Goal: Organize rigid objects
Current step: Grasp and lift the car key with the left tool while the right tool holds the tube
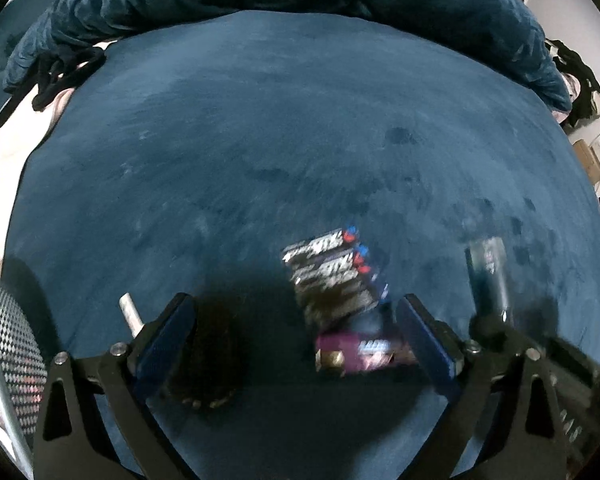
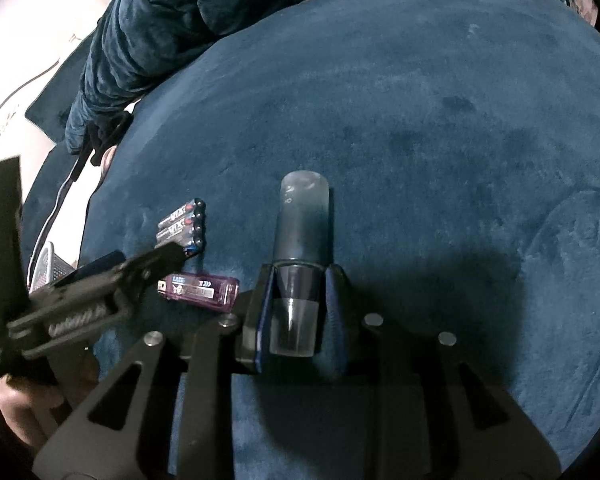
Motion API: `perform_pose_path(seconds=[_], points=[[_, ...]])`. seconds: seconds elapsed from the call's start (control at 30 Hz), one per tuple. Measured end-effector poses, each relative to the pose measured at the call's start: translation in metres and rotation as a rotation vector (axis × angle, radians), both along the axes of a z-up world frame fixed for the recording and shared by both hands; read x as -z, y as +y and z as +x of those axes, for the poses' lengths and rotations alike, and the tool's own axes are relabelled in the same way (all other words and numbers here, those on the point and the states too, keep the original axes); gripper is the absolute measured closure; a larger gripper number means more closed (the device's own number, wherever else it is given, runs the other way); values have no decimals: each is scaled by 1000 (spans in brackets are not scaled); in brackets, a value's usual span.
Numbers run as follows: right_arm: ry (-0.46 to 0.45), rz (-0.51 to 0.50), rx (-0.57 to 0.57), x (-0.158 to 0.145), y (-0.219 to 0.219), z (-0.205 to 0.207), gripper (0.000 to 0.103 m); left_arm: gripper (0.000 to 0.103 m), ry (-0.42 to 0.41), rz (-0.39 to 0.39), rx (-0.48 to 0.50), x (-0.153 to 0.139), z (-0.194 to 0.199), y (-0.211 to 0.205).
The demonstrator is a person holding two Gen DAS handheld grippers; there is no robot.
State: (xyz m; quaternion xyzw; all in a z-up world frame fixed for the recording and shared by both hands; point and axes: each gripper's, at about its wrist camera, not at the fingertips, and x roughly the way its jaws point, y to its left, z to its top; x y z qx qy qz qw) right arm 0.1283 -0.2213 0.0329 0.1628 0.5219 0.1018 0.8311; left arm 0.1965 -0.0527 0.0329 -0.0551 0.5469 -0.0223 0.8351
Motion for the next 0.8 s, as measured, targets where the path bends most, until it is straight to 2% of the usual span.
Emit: perform_pose_path(seconds=[0.07, 0.13, 0.23, 0.33, 0.37, 0.43, 0.53, 0.57, 0.6, 0.67, 0.73, 0.8], points=[[3, 5, 0, 0, -1, 0, 76, 6, 4, -1, 6, 2, 7, -6], [5, 10, -1, 1, -1, 1, 76, 14, 24, 10, 18, 8, 16, -12], [9, 16, -3, 2, -2, 2, 76, 17, 45, 56, 21, 17, 25, -20], [10, 17, -7, 2, -3, 2, 76, 31, 37, 74, 33, 18, 27, -21], [10, 15, -8, 2, -3, 2, 76, 41, 30, 64, 44, 15, 25, -21], [9, 10, -11, 2, -3, 3, 76, 47, 16, 69, 72, 9, 20, -20], [7, 2, -12, 1, -2, 3, 76, 46, -37, 103, 40, -7, 3, -9], [7, 0, -12, 1, -1, 2, 76, 42, -60, 127, 7, -12, -5, -4], [6, -2, -11, 1, -1, 2, 76, 29, -73, 152, -36, -16, -13, 4], [4, -6, -11, 1, 0, 1, 76, 20, -86, 154, -110, -19, -28, 16], [2, -10, -11, 1, 2, 1, 76, 17, -86, 140, -173, -18, -39, 28], [-1, -17, -13, 0, 3, 0, 76, 18, -64, 160, -215, -13, -46, 37]])
